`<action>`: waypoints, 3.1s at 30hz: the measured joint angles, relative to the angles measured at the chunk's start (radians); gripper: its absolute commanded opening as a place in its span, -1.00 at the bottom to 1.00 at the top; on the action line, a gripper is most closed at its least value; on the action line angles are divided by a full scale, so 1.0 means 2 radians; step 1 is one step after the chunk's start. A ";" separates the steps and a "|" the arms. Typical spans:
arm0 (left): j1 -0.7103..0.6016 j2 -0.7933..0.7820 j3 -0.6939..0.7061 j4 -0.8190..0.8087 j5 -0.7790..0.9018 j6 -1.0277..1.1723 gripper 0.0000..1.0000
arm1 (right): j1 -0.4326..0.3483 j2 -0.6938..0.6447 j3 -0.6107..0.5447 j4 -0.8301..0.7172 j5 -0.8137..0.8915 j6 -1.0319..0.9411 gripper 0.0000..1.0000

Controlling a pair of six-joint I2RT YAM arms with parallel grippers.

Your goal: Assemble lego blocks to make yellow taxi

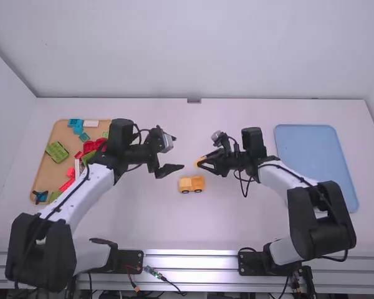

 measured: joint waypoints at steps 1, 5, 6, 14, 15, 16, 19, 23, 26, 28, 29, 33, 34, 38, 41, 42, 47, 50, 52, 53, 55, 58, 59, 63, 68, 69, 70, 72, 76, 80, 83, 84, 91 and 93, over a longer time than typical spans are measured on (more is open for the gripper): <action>0.001 0.014 0.004 -0.002 0.012 0.000 0.99 | 0.004 0.000 0.015 -0.029 0.000 -0.022 -0.76; 0.000 0.074 0.031 -0.031 0.055 0.004 0.97 | 0.023 0.000 0.086 -0.157 0.017 -0.123 -0.77; 0.000 0.094 0.042 -0.042 0.067 0.006 0.94 | 0.027 0.000 0.105 -0.186 0.023 -0.153 -0.78; 0.000 0.163 0.083 -0.091 0.142 0.031 0.88 | 0.036 0.000 0.162 -0.285 0.043 -0.286 -0.79; 0.000 0.163 0.083 -0.102 0.152 0.042 0.88 | 0.036 0.000 0.165 -0.294 0.046 -0.304 -0.79; 0.000 0.164 0.083 -0.103 0.154 0.044 0.88 | 0.036 0.000 0.165 -0.295 0.046 -0.307 -0.79; 0.000 0.163 0.083 -0.114 0.171 0.066 0.84 | 0.038 0.000 0.167 -0.319 0.050 -0.345 -0.80; -0.001 0.164 0.083 -0.115 0.180 0.078 0.79 | 0.047 0.000 0.168 -0.322 0.051 -0.368 -0.84; -0.008 0.164 0.083 -0.115 0.175 0.081 0.80 | 0.053 0.000 0.169 -0.322 0.052 -0.374 -0.85; -0.014 0.164 0.083 -0.115 0.169 0.083 0.78 | 0.056 0.000 0.169 -0.322 0.052 -0.376 -0.85; -0.018 0.164 0.083 -0.115 0.166 0.083 0.77 | 0.057 0.000 0.169 -0.322 0.052 -0.377 -0.85; -0.038 0.163 0.083 -0.113 0.142 0.083 0.68 | 0.058 0.000 0.169 -0.322 0.053 -0.382 -0.87; -0.041 0.163 0.083 -0.113 0.136 0.083 0.64 | 0.058 0.000 0.169 -0.322 0.053 -0.382 -0.88; -0.041 0.163 0.083 -0.113 0.126 0.083 0.52 | 0.057 0.000 0.169 -0.322 0.053 -0.382 -0.88; -0.040 0.164 0.083 -0.113 0.117 0.083 0.37 | 0.053 0.000 0.169 -0.322 0.052 -0.382 -0.88; -0.040 0.164 0.083 -0.113 0.113 0.083 0.37 | 0.052 0.000 0.169 -0.322 0.052 -0.382 -0.88; -0.040 0.163 0.083 -0.113 0.106 0.079 0.28 | 0.052 0.000 0.169 -0.322 0.052 -0.382 -0.88; -0.040 0.164 0.083 -0.111 0.106 0.078 0.07 | 0.052 0.000 0.169 -0.322 0.052 -0.383 -0.88; -0.040 0.164 0.083 -0.111 0.106 0.077 -0.06 | 0.052 0.000 0.169 -0.322 0.052 -0.382 -0.88; -0.040 0.164 0.083 -0.111 0.106 0.078 -0.10 | 0.052 0.000 0.169 -0.321 0.054 -0.383 -0.88; -0.040 0.164 0.083 -0.112 0.107 0.077 -0.17 | 0.052 0.000 0.169 -0.320 0.056 -0.382 -0.88; -0.041 0.164 0.083 -0.112 0.109 0.077 -0.29 | 0.052 0.000 0.169 -0.319 0.060 -0.382 -0.88; -0.041 0.164 0.083 -0.113 0.110 0.077 -0.33 | 0.051 0.000 0.171 -0.319 0.061 -0.383 -0.88; -0.040 0.163 0.083 -0.110 0.112 0.078 -0.22 | 0.051 0.000 0.173 -0.321 0.062 -0.382 -0.88; -0.040 0.164 0.083 -0.105 0.110 0.077 0.07 | 0.051 0.000 0.173 -0.323 0.061 -0.382 -0.88; -0.040 0.163 0.083 -0.103 0.110 0.077 0.08 | 0.051 0.000 0.173 -0.323 0.061 -0.382 -0.88; -0.041 0.163 0.083 -0.101 0.110 0.077 0.10 | 0.051 0.000 0.173 -0.324 0.061 -0.382 -0.88; -0.041 0.164 0.083 -0.101 0.110 0.077 0.14 | 0.051 0.000 0.173 -0.332 0.061 -0.386 -0.88; -0.041 0.163 0.083 -0.101 0.110 0.077 0.04 | 0.051 0.000 0.173 -0.333 0.061 -0.392 -0.88; -0.041 0.164 0.083 -0.102 0.118 0.077 -0.18 | 0.051 0.000 0.173 -0.333 0.061 -0.395 -0.88; -0.041 0.163 0.083 -0.103 0.125 0.077 -0.40 | 0.050 0.000 0.173 -0.330 0.062 -0.395 -0.88; -0.040 0.164 0.083 -0.103 0.125 0.079 -0.45 | 0.050 0.000 0.173 -0.330 0.062 -0.394 -0.88; -0.041 0.163 0.083 -0.102 0.125 0.093 -0.76 | 0.047 0.000 0.173 -0.332 0.059 -0.384 -0.85; -0.040 0.164 0.083 -0.102 0.125 0.093 -0.78 | 0.047 0.000 0.173 -0.332 0.059 -0.384 -0.71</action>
